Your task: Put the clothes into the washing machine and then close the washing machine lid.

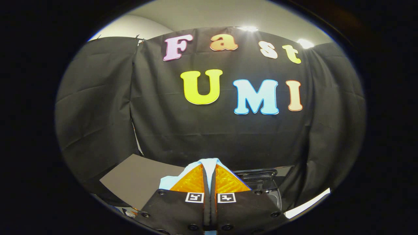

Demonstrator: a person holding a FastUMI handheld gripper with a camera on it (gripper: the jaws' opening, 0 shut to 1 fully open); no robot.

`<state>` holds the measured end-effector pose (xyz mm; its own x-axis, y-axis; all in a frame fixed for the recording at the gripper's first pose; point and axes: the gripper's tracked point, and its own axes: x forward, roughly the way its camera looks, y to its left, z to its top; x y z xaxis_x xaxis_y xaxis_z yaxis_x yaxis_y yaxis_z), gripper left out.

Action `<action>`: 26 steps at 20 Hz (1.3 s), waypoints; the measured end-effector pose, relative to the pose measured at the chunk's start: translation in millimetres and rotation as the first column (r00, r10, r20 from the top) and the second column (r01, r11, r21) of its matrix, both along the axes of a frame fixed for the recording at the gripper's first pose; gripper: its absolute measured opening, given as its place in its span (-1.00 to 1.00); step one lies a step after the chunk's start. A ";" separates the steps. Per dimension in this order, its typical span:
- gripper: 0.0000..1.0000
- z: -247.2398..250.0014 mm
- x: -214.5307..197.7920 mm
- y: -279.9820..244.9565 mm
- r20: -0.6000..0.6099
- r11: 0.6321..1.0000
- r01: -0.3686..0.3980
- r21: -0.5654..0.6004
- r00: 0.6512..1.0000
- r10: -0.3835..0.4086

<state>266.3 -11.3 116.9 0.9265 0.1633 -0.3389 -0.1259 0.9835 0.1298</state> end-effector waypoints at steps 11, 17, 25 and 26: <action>-0.98 -40.9 10.8 -115.8 -0.055 0.997 0.067 0.028 0.996 -0.066; -0.97 -75.7 21.1 -146.5 -0.103 0.997 0.075 0.026 0.992 -0.071; -0.98 -115.6 31.2 -152.3 -0.156 0.998 0.058 0.039 0.986 -0.052; -0.98 -120.8 32.1 -151.2 -0.166 0.997 0.057 0.041 0.985 -0.050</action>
